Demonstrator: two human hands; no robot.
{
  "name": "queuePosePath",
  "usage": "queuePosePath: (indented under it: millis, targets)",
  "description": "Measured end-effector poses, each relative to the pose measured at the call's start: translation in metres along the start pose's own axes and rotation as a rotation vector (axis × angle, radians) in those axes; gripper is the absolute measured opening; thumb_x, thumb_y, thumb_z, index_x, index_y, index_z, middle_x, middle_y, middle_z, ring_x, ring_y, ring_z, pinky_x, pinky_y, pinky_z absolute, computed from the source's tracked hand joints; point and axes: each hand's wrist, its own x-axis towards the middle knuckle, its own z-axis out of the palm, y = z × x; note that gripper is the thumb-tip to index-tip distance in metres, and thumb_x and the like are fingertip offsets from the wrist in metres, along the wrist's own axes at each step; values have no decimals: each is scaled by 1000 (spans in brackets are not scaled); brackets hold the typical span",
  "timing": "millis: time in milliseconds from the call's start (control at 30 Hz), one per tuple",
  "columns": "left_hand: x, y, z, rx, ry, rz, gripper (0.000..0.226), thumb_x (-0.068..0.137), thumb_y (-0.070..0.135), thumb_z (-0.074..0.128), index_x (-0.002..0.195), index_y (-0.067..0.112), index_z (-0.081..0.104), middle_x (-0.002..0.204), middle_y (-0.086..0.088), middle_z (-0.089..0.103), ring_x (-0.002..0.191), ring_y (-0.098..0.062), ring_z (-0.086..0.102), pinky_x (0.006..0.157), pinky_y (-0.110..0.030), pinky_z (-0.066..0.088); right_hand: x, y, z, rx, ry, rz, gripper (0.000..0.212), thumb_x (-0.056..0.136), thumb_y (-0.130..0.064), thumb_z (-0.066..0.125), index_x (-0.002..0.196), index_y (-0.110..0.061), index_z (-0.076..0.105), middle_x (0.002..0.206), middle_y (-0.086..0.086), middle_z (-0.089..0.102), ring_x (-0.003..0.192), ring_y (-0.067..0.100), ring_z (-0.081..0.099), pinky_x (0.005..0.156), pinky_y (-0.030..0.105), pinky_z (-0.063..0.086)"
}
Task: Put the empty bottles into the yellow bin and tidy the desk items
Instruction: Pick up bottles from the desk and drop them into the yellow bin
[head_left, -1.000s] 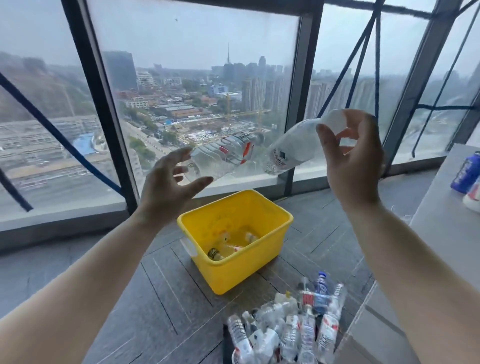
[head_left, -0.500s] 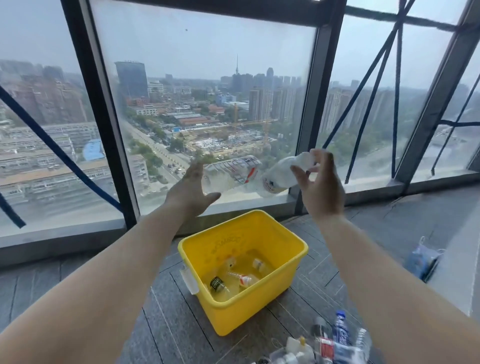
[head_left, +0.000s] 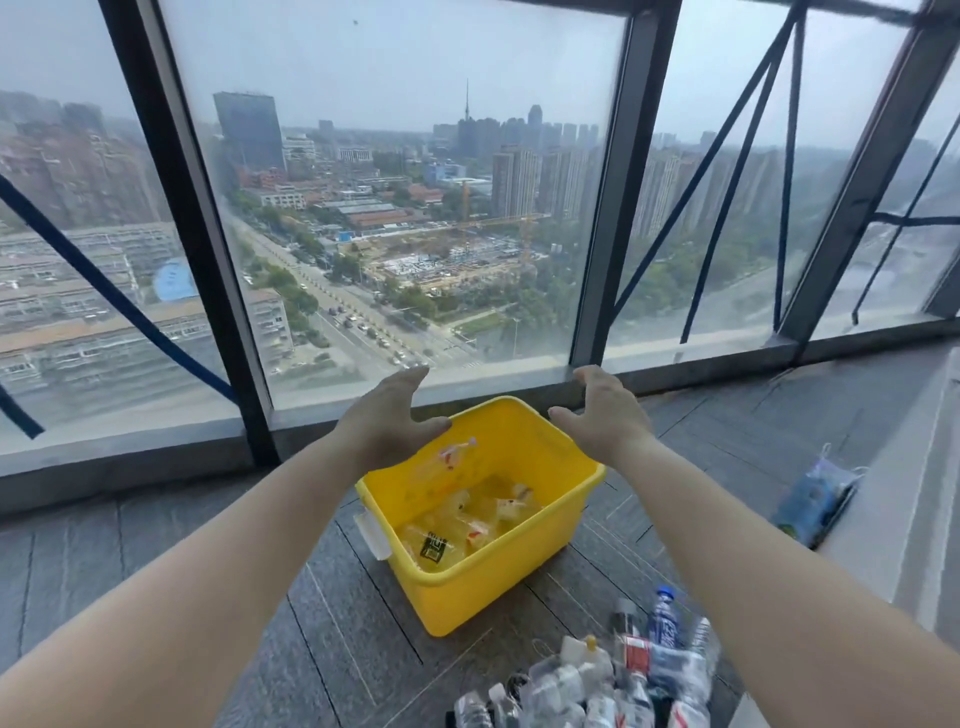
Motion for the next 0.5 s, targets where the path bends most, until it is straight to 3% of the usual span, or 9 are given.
queuePosePath:
  millis: [267,500]
  targets:
    - [-79,89,-27,-89,115,196,64,87,42,62,143,21,38,146,0,42,133,-17,40,105,-35,36,-98,6,-90,50,107,-83,60,89,-38,60,138,-13,37,138,8,48,125,27,46,99,41,44]
    - [-151,190,-9,-183,145,374,63,86,41,64,142,25,38,147,0,40,133,-16,40,103,-33,36,-213,45,-174,-48,226,-101,59,90,-41,57,139,-14,37,142,5,44,131,23,39,104,37,37]
